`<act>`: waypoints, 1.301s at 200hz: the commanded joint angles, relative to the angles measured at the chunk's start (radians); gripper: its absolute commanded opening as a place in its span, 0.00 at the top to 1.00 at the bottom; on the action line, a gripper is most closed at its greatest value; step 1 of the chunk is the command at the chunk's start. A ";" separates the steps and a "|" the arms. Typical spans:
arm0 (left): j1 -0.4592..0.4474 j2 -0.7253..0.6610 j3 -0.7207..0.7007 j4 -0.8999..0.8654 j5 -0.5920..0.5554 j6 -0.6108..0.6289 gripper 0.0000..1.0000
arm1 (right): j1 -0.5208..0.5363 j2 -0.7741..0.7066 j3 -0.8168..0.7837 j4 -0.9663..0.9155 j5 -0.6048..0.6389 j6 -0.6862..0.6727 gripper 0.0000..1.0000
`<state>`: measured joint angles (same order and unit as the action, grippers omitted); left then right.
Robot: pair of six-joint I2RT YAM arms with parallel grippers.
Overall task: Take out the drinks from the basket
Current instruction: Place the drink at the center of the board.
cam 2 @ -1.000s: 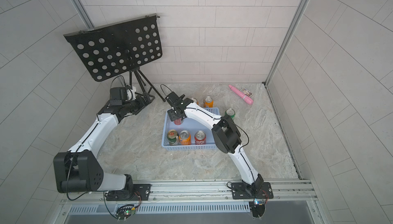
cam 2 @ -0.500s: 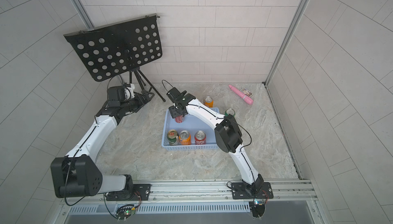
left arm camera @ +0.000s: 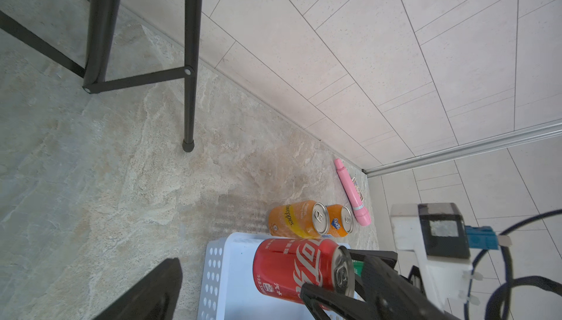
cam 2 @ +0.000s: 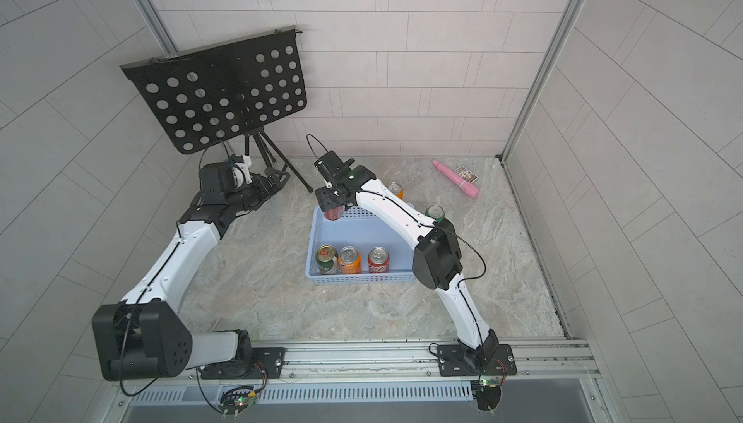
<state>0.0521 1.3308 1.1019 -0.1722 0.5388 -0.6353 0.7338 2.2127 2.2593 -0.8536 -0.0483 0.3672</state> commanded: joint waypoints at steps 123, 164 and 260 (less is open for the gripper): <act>-0.002 0.129 0.095 0.090 0.067 -0.011 0.00 | -0.066 0.040 0.233 0.056 -0.020 -0.017 0.85; -0.003 0.155 0.107 0.109 0.074 -0.020 0.00 | -0.076 0.090 0.240 0.095 0.025 -0.019 0.85; -0.001 0.183 0.107 0.109 0.080 -0.040 0.00 | -0.079 0.207 0.283 0.145 0.103 -0.046 0.84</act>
<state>0.0521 1.5269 1.2003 -0.0834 0.6094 -0.6762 0.6552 2.4241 2.4966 -0.7803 0.0105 0.3382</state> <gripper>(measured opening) 0.999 0.706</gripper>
